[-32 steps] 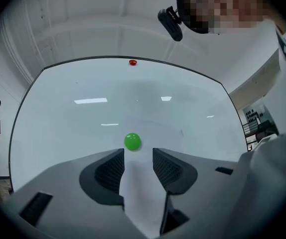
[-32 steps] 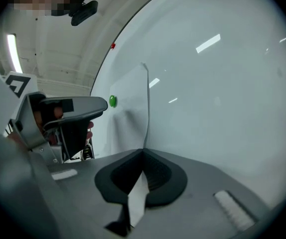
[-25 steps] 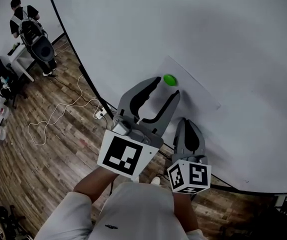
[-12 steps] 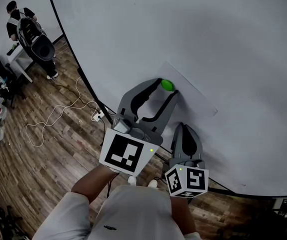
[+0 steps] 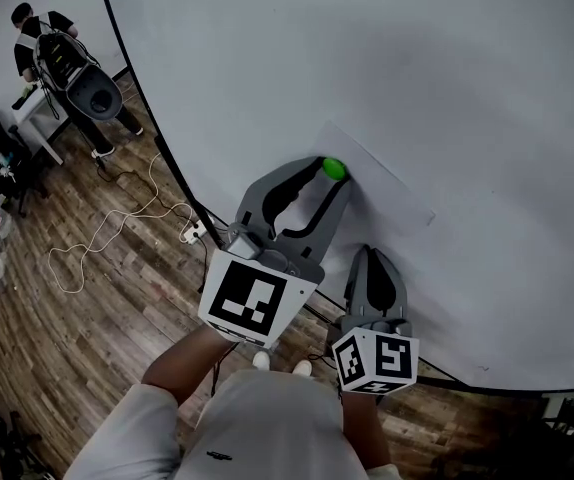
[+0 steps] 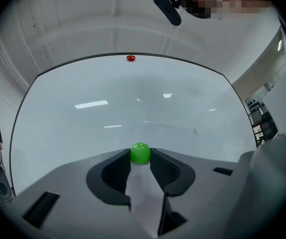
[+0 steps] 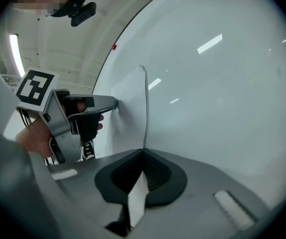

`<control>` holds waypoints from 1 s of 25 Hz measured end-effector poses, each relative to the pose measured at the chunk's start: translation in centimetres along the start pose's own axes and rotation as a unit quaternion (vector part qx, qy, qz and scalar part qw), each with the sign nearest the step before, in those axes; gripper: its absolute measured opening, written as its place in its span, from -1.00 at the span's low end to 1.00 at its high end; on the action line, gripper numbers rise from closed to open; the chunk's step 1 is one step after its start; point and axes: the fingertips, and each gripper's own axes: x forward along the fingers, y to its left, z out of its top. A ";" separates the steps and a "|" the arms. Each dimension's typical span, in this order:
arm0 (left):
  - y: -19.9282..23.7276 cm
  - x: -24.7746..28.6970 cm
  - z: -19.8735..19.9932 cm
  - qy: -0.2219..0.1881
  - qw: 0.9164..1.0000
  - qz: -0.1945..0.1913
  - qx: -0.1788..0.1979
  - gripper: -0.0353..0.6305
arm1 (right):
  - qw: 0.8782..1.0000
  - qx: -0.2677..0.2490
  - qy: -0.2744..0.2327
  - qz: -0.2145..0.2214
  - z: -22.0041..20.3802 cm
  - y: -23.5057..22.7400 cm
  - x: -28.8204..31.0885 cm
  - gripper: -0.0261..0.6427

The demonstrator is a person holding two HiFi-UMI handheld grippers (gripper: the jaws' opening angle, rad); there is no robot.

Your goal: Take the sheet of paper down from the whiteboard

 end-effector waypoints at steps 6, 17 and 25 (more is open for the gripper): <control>-0.1 -0.9 -0.2 0.000 1.000 -0.005 -0.015 -0.52 | 1.000 -0.010 0.001 -0.005 0.4 0.0 -1.1 -0.89; 1.0 -5.3 -3.4 0.018 0.999 0.017 -0.041 -0.52 | 1.000 -0.027 0.000 0.009 1.0 0.2 -3.5 -0.89; 1.7 -9.4 -6.4 0.042 0.996 0.038 -0.066 -0.51 | 0.999 -0.040 0.008 -0.012 1.7 -0.1 -7.3 -0.89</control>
